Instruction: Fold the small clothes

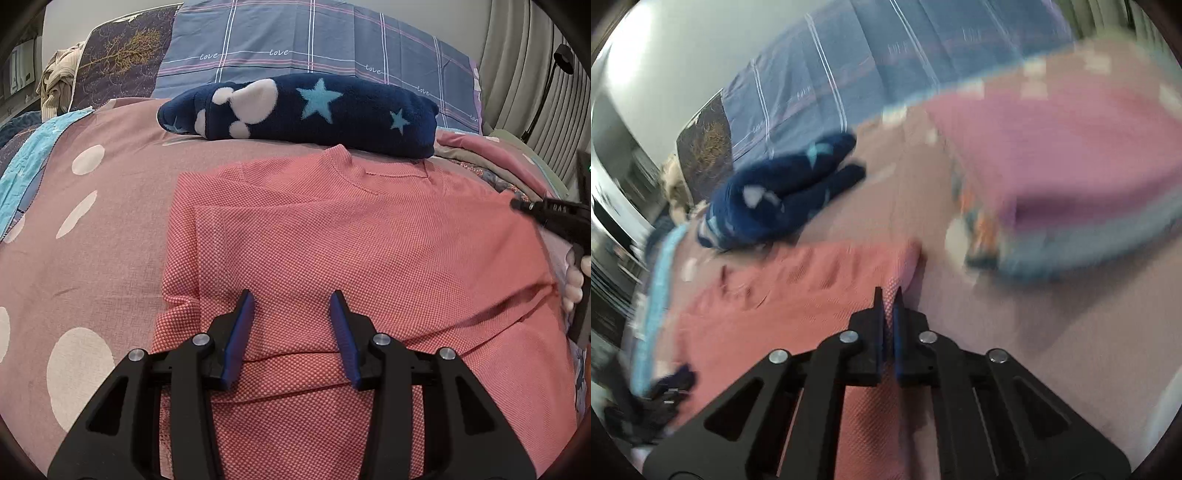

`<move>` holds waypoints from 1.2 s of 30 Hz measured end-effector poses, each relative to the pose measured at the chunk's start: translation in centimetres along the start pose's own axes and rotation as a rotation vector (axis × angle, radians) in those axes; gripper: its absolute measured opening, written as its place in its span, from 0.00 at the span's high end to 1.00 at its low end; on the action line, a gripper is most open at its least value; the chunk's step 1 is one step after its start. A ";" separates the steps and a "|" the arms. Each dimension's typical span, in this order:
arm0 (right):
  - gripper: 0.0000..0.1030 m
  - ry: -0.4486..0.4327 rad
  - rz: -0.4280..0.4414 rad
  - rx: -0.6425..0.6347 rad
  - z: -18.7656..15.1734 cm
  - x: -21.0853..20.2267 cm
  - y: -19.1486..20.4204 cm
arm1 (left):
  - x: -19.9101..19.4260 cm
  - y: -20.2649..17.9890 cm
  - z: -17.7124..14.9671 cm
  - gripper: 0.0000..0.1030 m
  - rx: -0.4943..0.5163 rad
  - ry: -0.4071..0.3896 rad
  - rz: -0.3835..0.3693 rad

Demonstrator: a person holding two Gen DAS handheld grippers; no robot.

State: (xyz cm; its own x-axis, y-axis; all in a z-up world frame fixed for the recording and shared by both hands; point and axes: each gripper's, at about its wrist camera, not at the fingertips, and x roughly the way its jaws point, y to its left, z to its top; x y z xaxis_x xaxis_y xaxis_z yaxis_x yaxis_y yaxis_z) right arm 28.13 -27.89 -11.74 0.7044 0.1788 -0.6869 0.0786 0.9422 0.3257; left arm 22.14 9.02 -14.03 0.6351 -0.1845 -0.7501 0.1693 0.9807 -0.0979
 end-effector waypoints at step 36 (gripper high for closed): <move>0.88 0.149 0.048 -0.083 -16.6 -13.3 -1.8 | -8.0 5.0 -5.7 0.43 -0.102 -0.005 -0.033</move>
State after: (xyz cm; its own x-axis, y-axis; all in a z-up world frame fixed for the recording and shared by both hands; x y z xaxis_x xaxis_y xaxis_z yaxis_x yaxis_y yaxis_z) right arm 6.90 -27.27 -13.93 0.5929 0.2582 -0.7627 -0.0151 0.9506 0.3101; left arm 13.60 15.80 -12.28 0.6339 -0.2165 -0.7425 0.1126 0.9756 -0.1884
